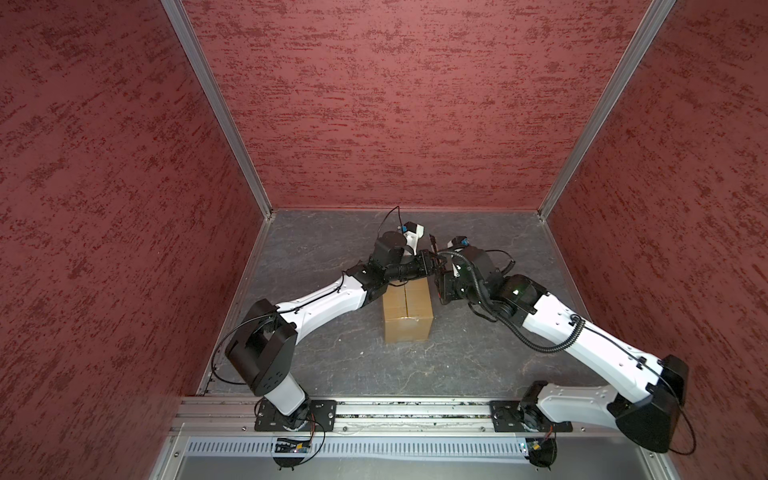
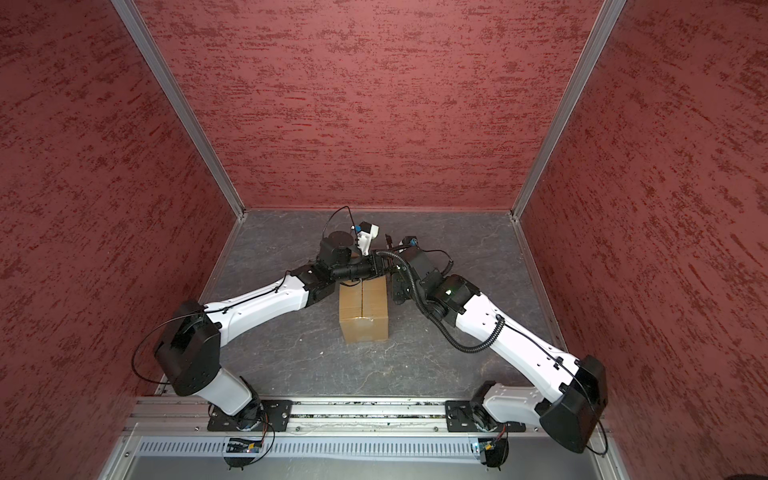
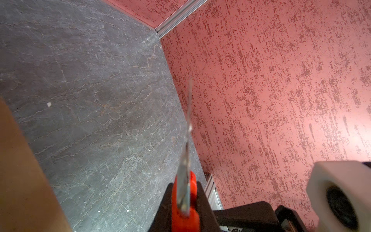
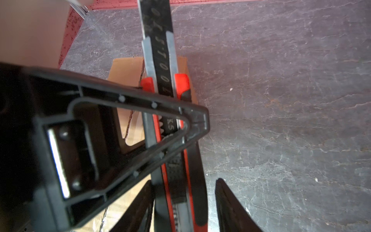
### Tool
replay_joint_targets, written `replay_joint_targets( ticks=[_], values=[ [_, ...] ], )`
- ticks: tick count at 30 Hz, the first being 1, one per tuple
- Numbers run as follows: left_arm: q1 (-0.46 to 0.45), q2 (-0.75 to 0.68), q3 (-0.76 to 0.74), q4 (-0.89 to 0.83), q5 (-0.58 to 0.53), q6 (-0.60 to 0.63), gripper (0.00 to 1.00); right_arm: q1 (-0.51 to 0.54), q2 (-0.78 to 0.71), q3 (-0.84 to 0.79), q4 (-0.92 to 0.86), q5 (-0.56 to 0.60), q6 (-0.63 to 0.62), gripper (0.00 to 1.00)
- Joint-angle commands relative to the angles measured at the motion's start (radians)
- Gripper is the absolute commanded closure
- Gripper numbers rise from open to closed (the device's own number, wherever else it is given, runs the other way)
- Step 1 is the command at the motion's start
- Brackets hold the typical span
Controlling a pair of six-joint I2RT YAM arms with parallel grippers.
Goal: Unpack the express box
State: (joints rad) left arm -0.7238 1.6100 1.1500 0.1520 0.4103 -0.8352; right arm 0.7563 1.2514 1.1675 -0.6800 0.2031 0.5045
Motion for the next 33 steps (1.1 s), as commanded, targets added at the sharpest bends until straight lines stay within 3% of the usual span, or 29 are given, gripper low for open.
replay_joint_targets(
  ticks=[1, 11, 18, 25, 30, 33],
  values=[
    [-0.003, -0.03, -0.008, 0.022, 0.013, -0.009, 0.91, -0.003, 0.012, 0.01, 0.053, 0.059, -0.001, 0.49],
    [-0.011, -0.045, -0.021, 0.05, 0.013, -0.035, 0.91, -0.003, 0.051, 0.029, 0.085, 0.059, -0.016, 0.48],
    [-0.011, -0.053, -0.044, 0.077, 0.018, -0.059, 0.91, -0.003, 0.069, 0.038, 0.116, 0.058, -0.03, 0.57],
    [-0.012, -0.053, -0.053, 0.096, 0.022, -0.072, 0.91, -0.003, 0.097, 0.049, 0.125, 0.047, -0.037, 0.57],
    [-0.012, -0.054, -0.055, 0.092, 0.022, -0.069, 0.91, -0.003, 0.097, 0.052, 0.129, 0.035, -0.044, 0.81],
    [-0.008, -0.056, -0.052, 0.072, 0.013, -0.058, 0.85, -0.003, 0.097, 0.059, 0.115, 0.025, -0.048, 0.91]
  ],
)
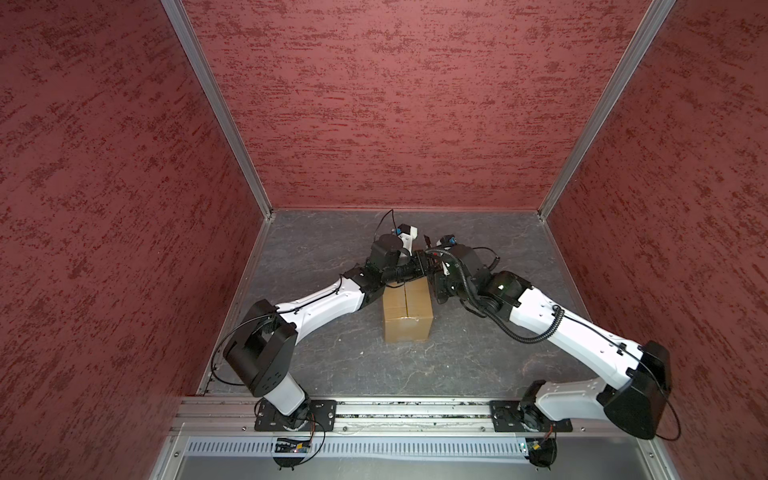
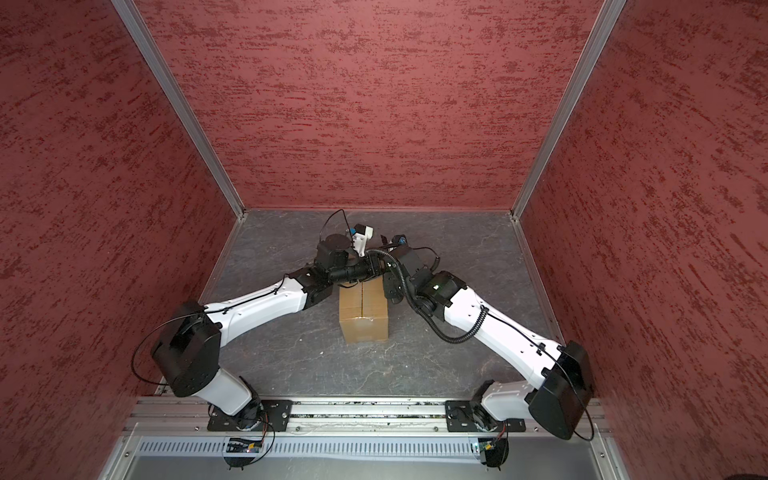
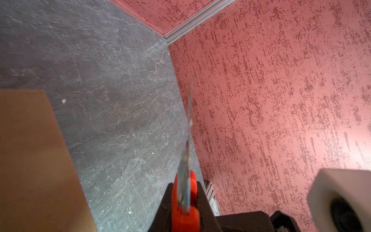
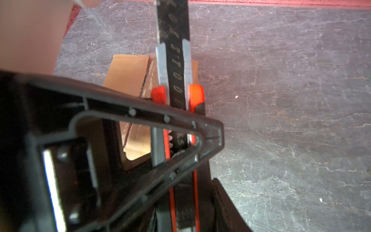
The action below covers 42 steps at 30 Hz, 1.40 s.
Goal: Unpack the express box
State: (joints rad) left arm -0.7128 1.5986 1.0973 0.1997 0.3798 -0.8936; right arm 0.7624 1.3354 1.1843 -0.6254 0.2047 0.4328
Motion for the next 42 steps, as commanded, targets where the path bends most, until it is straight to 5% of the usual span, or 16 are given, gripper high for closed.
replay_joint_targets(
  ticks=[1, 9, 15, 18, 27, 42],
  values=[
    [-0.018, -0.047, 0.001, 0.019, 0.041, 0.005, 0.83, -0.009, 0.013, 0.047, 0.052, 0.023, 0.021, 0.93],
    [0.002, -0.129, -0.003, -0.12, -0.018, 0.085, 0.58, -0.009, -0.02, 0.047, -0.025, 0.057, 0.05, 0.98],
    [0.097, -0.258, -0.091, -0.22, -0.008, 0.105, 0.52, -0.016, -0.054, 0.052, -0.102, 0.104, 0.066, 0.98],
    [0.165, -0.341, -0.144, -0.292, -0.009, 0.124, 0.53, -0.038, -0.055, 0.05, -0.12, 0.102, 0.066, 0.99],
    [0.323, -0.536, -0.318, -0.513, -0.114, 0.19, 0.75, -0.173, 0.062, 0.029, -0.04, 0.032, 0.036, 1.0],
    [0.086, -0.573, -0.489, -0.481, -0.246, 0.083, 0.82, -0.181, 0.31, 0.15, 0.091, -0.089, 0.026, 1.0]
  ],
)
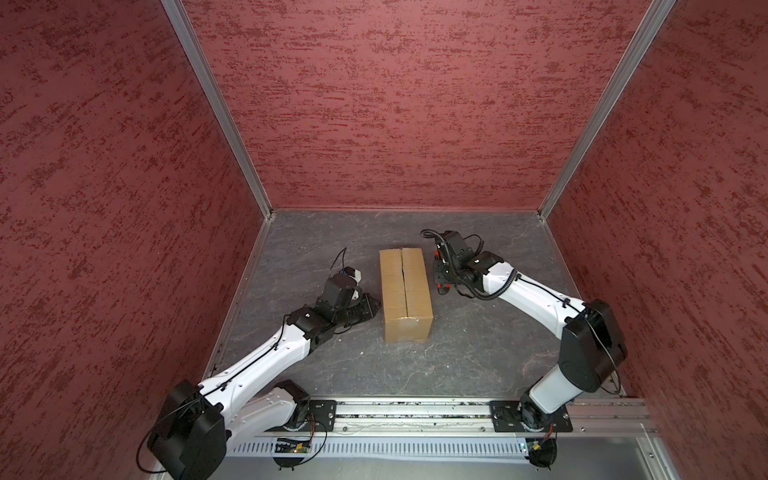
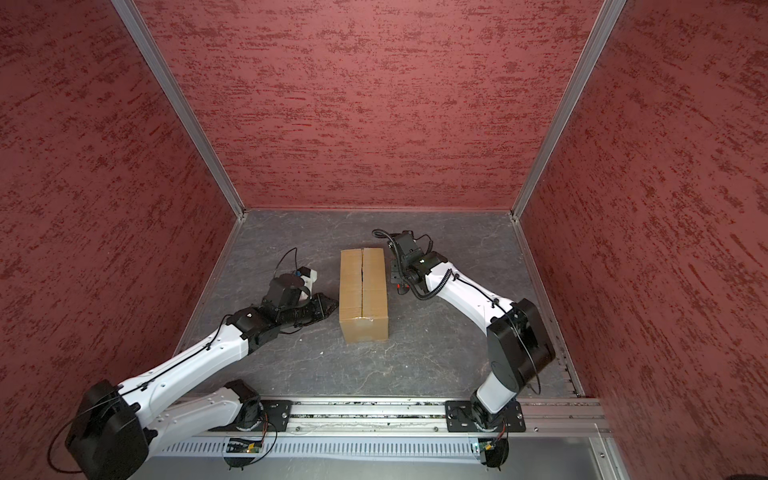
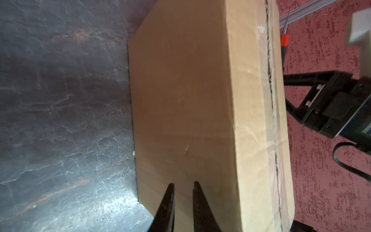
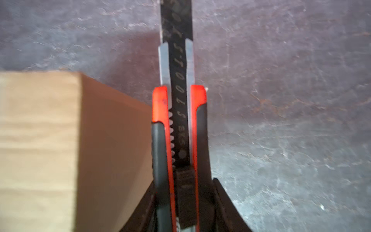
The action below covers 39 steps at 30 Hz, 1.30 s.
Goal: Unpack the express box
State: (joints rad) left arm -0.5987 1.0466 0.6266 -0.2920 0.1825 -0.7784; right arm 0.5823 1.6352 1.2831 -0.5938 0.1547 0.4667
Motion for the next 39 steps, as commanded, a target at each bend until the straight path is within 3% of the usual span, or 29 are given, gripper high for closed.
replay_joint_targets(
  ticks=[1, 11, 15, 22, 26, 33, 37, 39],
  values=[
    [-0.041, -0.023, -0.023, 0.011, -0.054, -0.039, 0.82, -0.001, 0.018, 0.061, 0.06, -0.046, -0.011, 1.0],
    [-0.177, -0.004, -0.045, 0.068, -0.09, -0.096, 0.84, -0.001, 0.089, 0.15, 0.049, -0.069, -0.044, 1.0],
    [-0.208, -0.006, -0.047, 0.072, -0.096, -0.102, 0.84, -0.008, 0.089, 0.203, -0.034, 0.025, -0.065, 1.0],
    [-0.21, -0.062, -0.044, 0.02, -0.134, -0.089, 0.82, -0.032, -0.05, 0.216, -0.284, 0.131, -0.078, 1.0],
    [-0.138, -0.099, -0.028, -0.05, -0.144, -0.059, 0.77, 0.004, -0.17, 0.15, -0.444, 0.148, -0.017, 1.0],
    [0.148, -0.095, 0.036, -0.052, -0.013, 0.029, 0.48, 0.195, -0.356, -0.013, -0.618, 0.144, 0.218, 1.0],
    [0.261, -0.015, 0.114, -0.012, 0.051, 0.085, 0.1, 0.344, -0.378, -0.063, -0.711, 0.161, 0.342, 1.0],
    [0.306, 0.029, 0.13, 0.045, 0.11, 0.09, 0.03, 0.41, -0.383, -0.077, -0.74, 0.173, 0.376, 1.0]
  ],
)
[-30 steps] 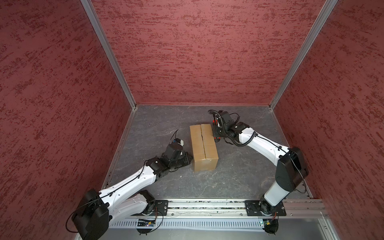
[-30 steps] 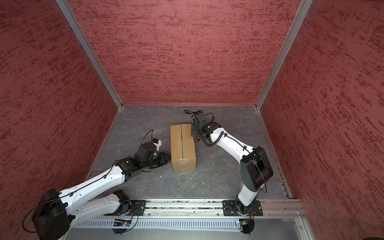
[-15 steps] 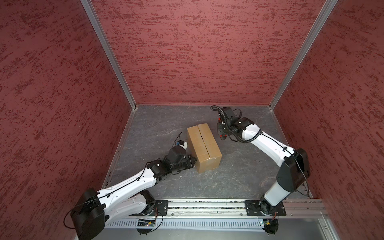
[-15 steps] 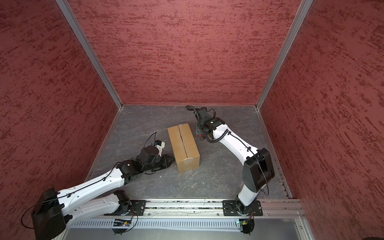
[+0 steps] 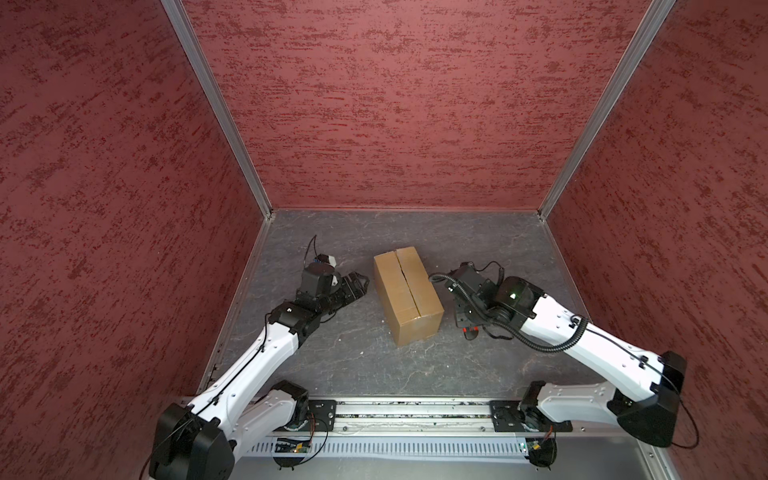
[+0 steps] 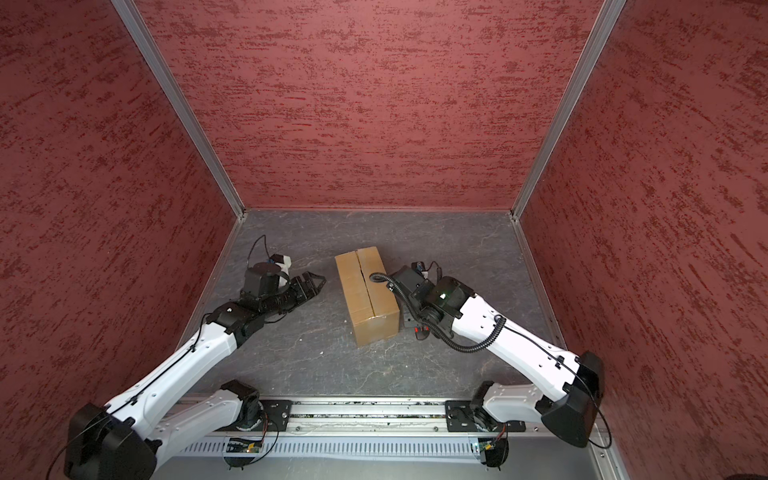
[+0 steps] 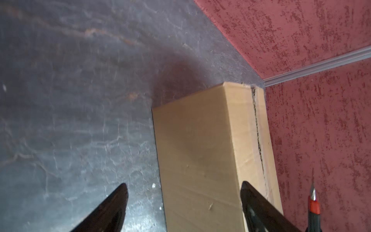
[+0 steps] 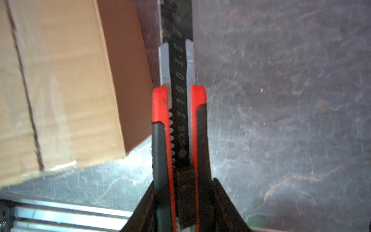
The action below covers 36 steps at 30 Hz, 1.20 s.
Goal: Unpack the express box
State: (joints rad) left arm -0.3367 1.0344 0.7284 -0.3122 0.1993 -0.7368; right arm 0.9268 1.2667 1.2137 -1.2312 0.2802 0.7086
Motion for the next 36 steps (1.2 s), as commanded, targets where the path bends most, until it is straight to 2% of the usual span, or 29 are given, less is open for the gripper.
replay_joint_targets(
  ticks=[1, 7, 13, 18, 25, 36],
  values=[
    [0.06, 0.065, 0.037, 0.089, 0.11, 0.047, 0.01, 0.09, -0.017, -0.017, -0.107, 0.037, 0.152, 1.0],
    [0.079, 0.186, 0.107, 0.152, 0.118, 0.082, 0.0, 0.191, -0.028, -0.035, -0.171, 0.006, 0.266, 1.0],
    [0.084, 0.316, 0.164, 0.215, 0.133, 0.103, 0.0, 0.268, -0.023, -0.045, -0.182, -0.027, 0.339, 1.0],
    [0.084, 0.369, 0.193, 0.251, 0.135, 0.101, 0.0, 0.307, -0.007, -0.042, -0.182, -0.047, 0.378, 1.0],
    [0.082, 0.404, 0.224, 0.263, 0.135, 0.116, 0.0, 0.338, -0.006, -0.045, -0.163, -0.067, 0.401, 1.0],
    [0.065, 0.441, 0.224, 0.293, 0.131, 0.116, 0.0, 0.354, 0.025, -0.013, -0.137, -0.09, 0.373, 1.0]
  ],
)
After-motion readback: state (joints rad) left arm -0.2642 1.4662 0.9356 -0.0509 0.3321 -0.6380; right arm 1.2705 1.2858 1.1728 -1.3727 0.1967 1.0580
